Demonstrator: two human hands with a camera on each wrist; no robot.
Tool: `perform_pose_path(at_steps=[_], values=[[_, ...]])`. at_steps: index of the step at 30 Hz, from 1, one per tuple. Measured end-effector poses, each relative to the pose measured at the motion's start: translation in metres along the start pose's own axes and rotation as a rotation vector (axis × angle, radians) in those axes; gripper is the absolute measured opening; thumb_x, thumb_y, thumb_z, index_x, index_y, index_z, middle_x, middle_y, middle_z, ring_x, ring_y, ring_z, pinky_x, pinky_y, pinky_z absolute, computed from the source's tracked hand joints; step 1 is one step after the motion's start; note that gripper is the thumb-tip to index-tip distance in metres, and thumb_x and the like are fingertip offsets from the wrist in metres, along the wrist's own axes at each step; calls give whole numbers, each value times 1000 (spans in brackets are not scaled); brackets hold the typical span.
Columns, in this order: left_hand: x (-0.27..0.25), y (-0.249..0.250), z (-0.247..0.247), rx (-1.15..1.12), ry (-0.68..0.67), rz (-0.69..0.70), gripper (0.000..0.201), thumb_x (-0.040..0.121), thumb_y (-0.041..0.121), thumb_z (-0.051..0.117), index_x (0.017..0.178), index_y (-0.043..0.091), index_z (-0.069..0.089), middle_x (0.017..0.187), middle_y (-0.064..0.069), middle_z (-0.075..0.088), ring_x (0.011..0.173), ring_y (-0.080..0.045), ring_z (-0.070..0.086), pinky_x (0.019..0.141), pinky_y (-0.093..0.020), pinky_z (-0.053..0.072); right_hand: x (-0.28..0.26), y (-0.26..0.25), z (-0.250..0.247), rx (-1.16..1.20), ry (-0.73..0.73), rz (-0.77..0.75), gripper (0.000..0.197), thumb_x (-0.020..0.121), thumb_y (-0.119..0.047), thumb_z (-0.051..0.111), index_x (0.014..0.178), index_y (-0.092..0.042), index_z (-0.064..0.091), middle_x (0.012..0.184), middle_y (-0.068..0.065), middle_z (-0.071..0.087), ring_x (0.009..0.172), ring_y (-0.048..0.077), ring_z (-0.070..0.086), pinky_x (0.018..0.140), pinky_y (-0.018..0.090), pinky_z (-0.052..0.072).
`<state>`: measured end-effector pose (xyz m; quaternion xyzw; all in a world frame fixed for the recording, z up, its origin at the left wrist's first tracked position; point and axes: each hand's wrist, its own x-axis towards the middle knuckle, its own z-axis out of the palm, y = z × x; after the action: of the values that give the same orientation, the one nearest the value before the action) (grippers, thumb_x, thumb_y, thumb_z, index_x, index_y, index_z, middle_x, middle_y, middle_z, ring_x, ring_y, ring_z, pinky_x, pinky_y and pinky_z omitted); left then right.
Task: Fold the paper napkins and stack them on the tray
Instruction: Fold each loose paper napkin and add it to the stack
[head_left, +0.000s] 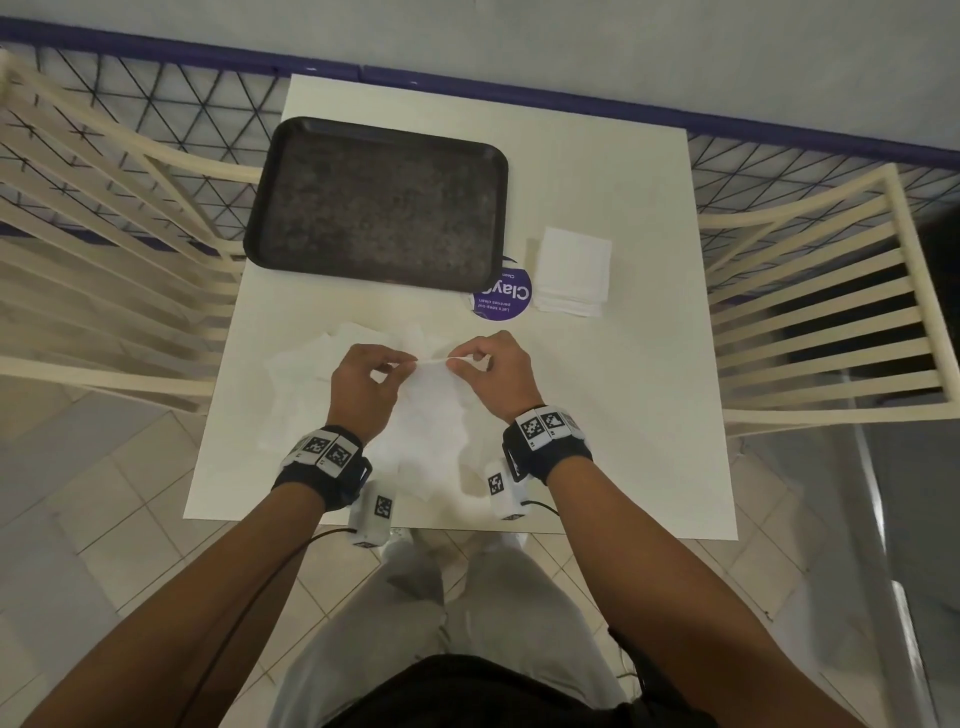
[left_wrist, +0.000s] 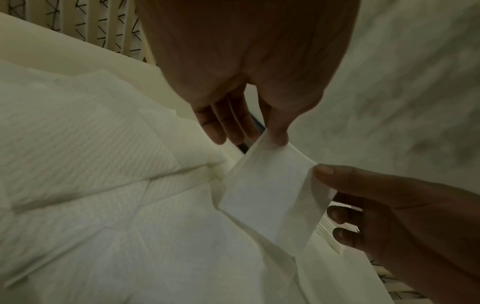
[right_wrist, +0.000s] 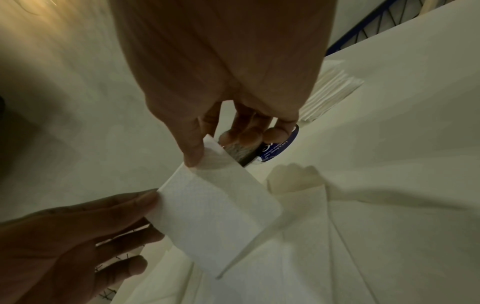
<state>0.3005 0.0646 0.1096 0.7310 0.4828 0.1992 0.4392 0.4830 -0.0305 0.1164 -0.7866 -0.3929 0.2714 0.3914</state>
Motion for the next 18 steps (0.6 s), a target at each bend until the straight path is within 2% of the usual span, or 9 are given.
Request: perform_pose_path(at_steps=[2,3,6,10,14,18], values=[[0,0,-1,-7,2,3,5,93,21,75,95,21,79,107,4,69,91,-10,66,68,-5,42,0,-3,3,-37,-15,-2,13,80,-37,81,91,-32,77,91,-17,57,94,12,53,88,38,48],[0,1,-1,-19,0,-1,5,93,20,74,95,20,79,106,4,71,93,-10,67,68,-4,42,0,-5,4,-79,-34,13,15,79,-46,79,91,-37,75,99,-15,59,102,14,50,92,42,46],[0,5,-1,-28,-27,7,9,94,20,74,99,16,79,103,5,75,92,-4,67,70,-3,43,0,-19,4,-189,-98,14,22,78,-58,75,93,-41,75,115,-12,58,113,15,44,92,40,30],[0,9,-2,-22,-46,-3,12,95,22,73,100,15,80,99,8,75,90,3,65,72,-1,42,0,-34,11,-271,-95,-29,18,84,-54,71,89,-38,75,111,-15,63,106,13,50,87,42,25],[-1,10,-5,-34,-48,-12,9,94,22,74,98,17,80,95,10,75,89,6,65,74,-2,42,0,-36,15,-267,-87,-20,12,86,-46,71,86,-35,74,100,-15,68,96,12,58,81,38,21],[-3,10,-10,-39,-39,8,6,96,20,72,97,18,77,93,12,74,88,4,66,76,0,41,-1,-35,10,-248,-112,-14,13,90,-43,66,86,-33,72,95,-17,69,92,7,58,85,39,24]])
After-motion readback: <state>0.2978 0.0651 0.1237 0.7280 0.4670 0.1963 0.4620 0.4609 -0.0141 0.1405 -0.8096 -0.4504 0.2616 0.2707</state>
